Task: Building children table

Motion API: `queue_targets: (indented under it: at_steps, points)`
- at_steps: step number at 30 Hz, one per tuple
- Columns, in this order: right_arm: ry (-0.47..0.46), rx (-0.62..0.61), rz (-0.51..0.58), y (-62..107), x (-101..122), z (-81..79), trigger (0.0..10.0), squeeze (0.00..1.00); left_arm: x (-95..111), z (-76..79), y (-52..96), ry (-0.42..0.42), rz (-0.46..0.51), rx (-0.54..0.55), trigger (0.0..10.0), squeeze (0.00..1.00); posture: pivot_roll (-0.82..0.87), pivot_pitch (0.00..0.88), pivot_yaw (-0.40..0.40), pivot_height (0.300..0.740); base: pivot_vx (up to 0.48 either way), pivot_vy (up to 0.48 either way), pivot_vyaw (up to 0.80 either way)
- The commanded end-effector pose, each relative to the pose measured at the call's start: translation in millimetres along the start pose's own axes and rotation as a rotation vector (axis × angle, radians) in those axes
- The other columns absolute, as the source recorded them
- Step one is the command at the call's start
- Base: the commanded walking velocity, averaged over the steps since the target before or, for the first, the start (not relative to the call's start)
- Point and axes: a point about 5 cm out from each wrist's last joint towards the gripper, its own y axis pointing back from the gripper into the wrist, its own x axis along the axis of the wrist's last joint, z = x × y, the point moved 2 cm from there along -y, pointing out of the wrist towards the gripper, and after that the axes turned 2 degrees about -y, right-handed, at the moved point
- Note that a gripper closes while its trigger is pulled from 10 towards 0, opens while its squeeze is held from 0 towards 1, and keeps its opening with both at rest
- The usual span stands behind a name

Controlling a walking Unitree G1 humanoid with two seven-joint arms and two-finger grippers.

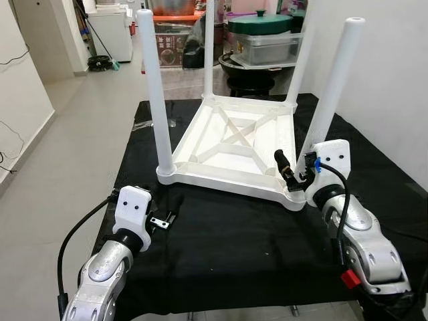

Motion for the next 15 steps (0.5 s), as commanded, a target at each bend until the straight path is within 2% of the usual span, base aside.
queue_targets:
  at_steps: [1,2,6,9,15]
  points:
    - [0.020,0.213,-0.011,5.5,-5.4,-34.4,10.0,0.00,-0.6,-1.4,1.5,0.003,0.003,0.006,10.0,0.00,0.02,0.000,-0.028,0.740,0.000,0.000,0.00]
    - [0.038,0.269,-0.022,9.9,-8.0,-40.8,10.0,0.00,-0.5,-1.4,1.3,0.003,0.003,0.005,10.0,0.00,0.02,0.000,-0.028,0.740,0.000,0.000,0.00]
    - [0.040,0.257,-0.007,8.1,-4.7,-39.7,10.0,0.00,0.0,-3.7,1.1,0.002,0.005,0.017,10.0,0.00,0.03,0.000,-0.033,0.740,0.000,0.000,0.00]
    - [0.024,0.191,0.010,-3.5,0.4,-36.7,10.0,0.00,-2.3,-13.8,3.6,-0.004,-0.007,0.084,10.0,0.00,0.04,0.000,-0.039,0.740,0.000,0.000,0.00]
    - [0.041,0.153,-0.013,-19.0,-0.4,-40.4,10.0,0.00,-5.1,-23.3,4.9,-0.020,-0.025,0.149,10.0,0.00,0.04,0.000,-0.047,0.740,0.000,0.000,0.00]
